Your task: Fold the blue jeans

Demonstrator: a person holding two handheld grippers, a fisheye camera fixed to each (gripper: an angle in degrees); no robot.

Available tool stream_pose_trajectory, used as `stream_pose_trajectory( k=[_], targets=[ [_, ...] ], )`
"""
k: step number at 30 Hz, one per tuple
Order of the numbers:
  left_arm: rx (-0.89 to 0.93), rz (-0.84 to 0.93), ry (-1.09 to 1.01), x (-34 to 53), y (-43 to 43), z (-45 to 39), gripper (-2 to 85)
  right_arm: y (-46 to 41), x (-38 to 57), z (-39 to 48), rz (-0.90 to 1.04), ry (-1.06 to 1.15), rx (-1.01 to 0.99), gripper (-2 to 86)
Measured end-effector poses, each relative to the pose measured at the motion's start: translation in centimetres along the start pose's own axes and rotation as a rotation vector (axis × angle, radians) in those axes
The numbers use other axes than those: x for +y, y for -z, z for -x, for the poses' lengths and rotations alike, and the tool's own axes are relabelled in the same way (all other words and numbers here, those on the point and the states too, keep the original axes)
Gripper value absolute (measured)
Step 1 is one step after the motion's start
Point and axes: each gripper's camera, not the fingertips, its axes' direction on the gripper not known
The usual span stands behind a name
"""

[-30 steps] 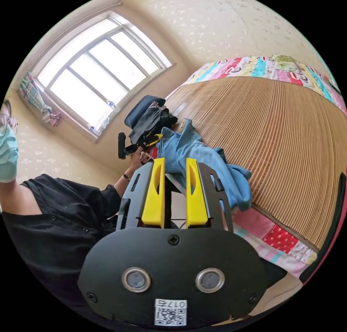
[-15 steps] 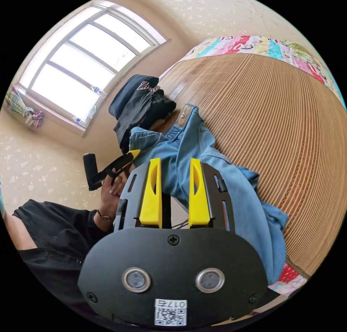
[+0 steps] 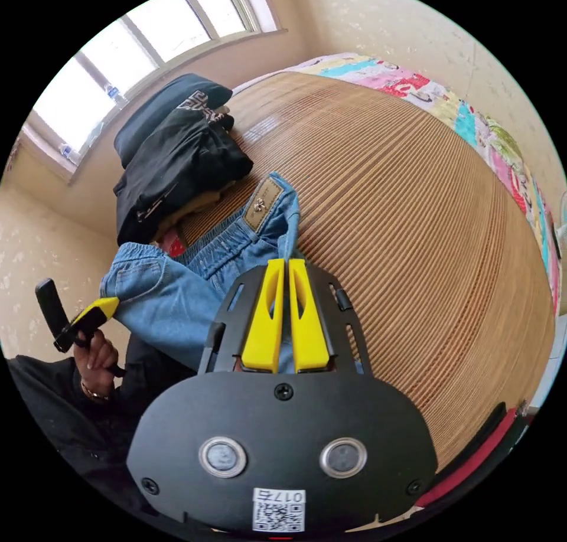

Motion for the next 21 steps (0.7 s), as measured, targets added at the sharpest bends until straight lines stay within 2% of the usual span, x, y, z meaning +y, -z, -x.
stream_pose_trajectory(
  k=[2,4,7,11,14,16,20,21],
  targets=[
    [-0.024,-0.037,-0.033,0.3,1.5,-0.9,-0.7,4.1,3.2,-1.2,-0.093,0.006,0.098,1.5],
    [-0.055,-0.105,-0.072,1.1,2.4,-1.6,-0.7,8.5,7.8,-3.6,-0.206,-0.031,0.278,1.4],
    [-0.009,-0.057,-0.054,0.6,0.0,-1.5,-0.8,12.8,13.8,-7.4,-0.321,-0.175,0.522,1.4],
    [0.007,-0.054,-0.179,0.1,-2.3,-5.4,-0.8,20.1,20.8,-9.4,-0.543,-0.316,0.609,1.5],
    [-0.049,-0.086,-0.368,-0.4,-3.3,-11.5,-0.8,25.7,24.5,-8.3,-0.699,-0.372,0.670,1.6],
    [-0.094,-0.171,-0.500,-0.7,-3.4,-16.2,-0.8,29.5,25.8,-7.0,-0.810,-0.390,0.754,1.8],
    [-0.076,-0.257,-0.540,-5.1,-5.7,-20.3,-0.7,33.8,23.9,-9.2,-0.858,-0.360,0.804,2.1],
    [-0.082,-0.270,-0.551,-8.5,-7.8,-21.8,-0.6,35.1,22.1,-11.6,-0.863,-0.355,0.778,2.4]
  ],
)
